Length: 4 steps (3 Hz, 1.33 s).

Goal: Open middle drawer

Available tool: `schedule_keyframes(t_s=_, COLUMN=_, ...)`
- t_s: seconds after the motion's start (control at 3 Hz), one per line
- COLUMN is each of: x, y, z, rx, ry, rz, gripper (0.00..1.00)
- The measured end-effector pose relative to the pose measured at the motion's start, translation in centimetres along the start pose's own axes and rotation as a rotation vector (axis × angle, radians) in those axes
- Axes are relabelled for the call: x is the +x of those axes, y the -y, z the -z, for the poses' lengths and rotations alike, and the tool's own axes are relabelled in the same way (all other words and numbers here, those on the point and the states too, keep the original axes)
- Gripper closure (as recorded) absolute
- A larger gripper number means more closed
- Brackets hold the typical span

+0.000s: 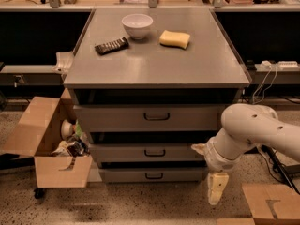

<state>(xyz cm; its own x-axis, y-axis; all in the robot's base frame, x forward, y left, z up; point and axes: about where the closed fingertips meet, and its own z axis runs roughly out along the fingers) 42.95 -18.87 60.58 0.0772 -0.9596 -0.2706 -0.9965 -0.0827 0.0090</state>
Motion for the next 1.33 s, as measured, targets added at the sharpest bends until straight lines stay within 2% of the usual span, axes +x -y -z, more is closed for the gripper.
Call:
schedule_keyframes(t_s=0.33, x=1.4, y=1.5, z=-4.3, rx=-0.004, ry=0.039, rz=-0.002, gripper=0.00)
schedule_keyframes(t_s=0.67, x=2.5, y=3.6, z=-9.7, rx=-0.017, ry=0.092, rz=-0.034, gripper=0.00)
schedule_keyframes(t_s=1.0, x=2.6, y=3.9, z=-9.8, rx=-0.011, ry=0.093, rz=-0.027, gripper=0.00)
schedule_keyframes(t_s=1.33, x=2.6, y=5.6, z=-10.5, rx=0.019, ry=0.095, rz=0.007, gripper=0.00)
